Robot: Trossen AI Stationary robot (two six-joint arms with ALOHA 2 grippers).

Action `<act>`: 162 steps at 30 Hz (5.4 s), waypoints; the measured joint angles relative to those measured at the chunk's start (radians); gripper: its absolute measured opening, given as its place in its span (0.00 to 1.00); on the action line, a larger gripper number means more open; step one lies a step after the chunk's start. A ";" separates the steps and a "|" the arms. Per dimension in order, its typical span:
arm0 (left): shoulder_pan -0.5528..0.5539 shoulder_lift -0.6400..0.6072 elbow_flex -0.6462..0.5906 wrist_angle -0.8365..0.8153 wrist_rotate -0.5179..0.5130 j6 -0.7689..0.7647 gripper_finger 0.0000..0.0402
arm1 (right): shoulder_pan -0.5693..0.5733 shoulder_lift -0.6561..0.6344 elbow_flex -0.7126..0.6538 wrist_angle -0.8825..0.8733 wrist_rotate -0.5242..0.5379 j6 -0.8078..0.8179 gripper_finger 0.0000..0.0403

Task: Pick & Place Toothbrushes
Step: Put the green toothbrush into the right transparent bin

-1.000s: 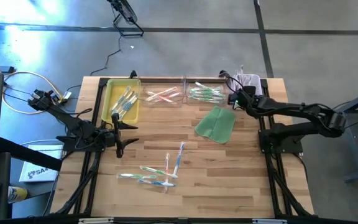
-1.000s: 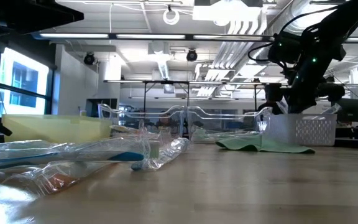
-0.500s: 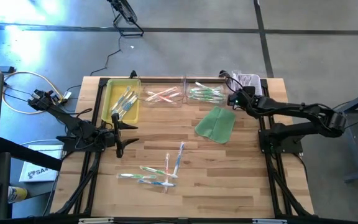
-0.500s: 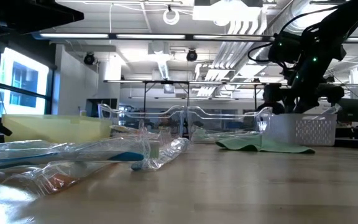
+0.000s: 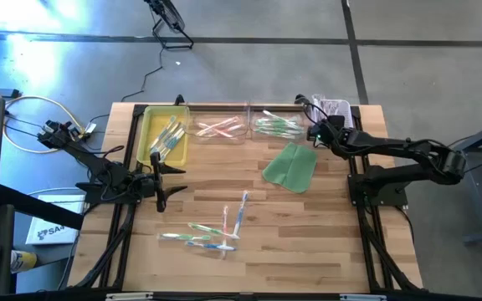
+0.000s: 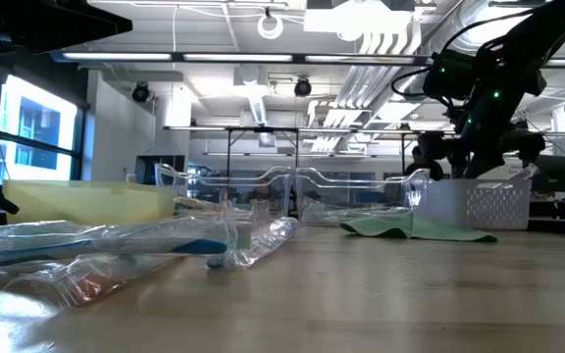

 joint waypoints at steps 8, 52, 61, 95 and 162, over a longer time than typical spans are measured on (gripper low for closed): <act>0.000 0.000 0.000 0.000 0.000 0.000 0.55 | 0.020 -0.019 0.000 0.011 -0.006 -0.002 0.20; 0.000 0.000 0.000 0.000 0.000 -0.001 0.55 | 0.220 -0.244 0.000 0.018 -0.006 -0.037 0.20; 0.000 0.000 0.000 0.000 0.000 -0.001 0.55 | 0.219 -0.244 0.000 0.018 -0.092 -0.039 0.20; 0.000 0.000 0.000 0.118 0.051 -0.078 0.55 | 0.567 -0.207 0.001 0.418 -0.538 -0.409 0.20; 0.000 0.794 0.393 -0.118 0.290 -0.233 0.33 | 0.788 0.049 0.001 0.697 -0.574 -0.632 0.20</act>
